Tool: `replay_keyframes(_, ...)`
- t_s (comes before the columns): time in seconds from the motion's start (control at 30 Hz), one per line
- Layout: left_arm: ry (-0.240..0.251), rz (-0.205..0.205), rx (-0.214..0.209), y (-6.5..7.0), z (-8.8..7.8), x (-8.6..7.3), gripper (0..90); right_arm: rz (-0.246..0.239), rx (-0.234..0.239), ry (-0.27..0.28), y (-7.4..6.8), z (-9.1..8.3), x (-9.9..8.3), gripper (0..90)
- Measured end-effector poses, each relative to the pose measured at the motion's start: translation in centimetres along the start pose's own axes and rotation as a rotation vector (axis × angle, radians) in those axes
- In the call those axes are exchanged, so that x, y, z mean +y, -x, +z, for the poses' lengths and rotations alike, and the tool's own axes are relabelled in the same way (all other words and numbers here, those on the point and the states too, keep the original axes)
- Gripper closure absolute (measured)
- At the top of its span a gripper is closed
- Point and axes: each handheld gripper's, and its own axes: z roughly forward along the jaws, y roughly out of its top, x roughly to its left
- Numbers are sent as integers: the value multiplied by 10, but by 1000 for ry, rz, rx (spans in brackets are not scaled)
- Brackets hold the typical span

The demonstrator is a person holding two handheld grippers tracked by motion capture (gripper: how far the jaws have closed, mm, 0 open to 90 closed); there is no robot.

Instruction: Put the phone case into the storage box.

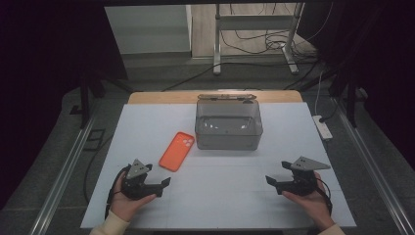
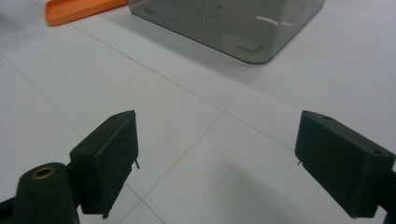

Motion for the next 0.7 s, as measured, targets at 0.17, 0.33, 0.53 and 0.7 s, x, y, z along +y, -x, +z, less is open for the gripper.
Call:
replay_keyframes(0.17, -2, -3, -1, 0, 0, 0, 136, -5, 0, -8, 1, 1, -1, 141)
replay_keyframes(0.33, -5, -5, 4, -2, 1, 1, 136, -2, 1, -21, 4, 2, -3, 149)
replay_keyframes(0.53, -6, -10, 6, -4, 1, -1, 137, 1, 2, -27, 6, 4, -2, 160)
replay_keyframes(0.7, -2, 2, 11, -4, -1, -3, 137, -1, 14, -22, 4, 3, -2, 174)
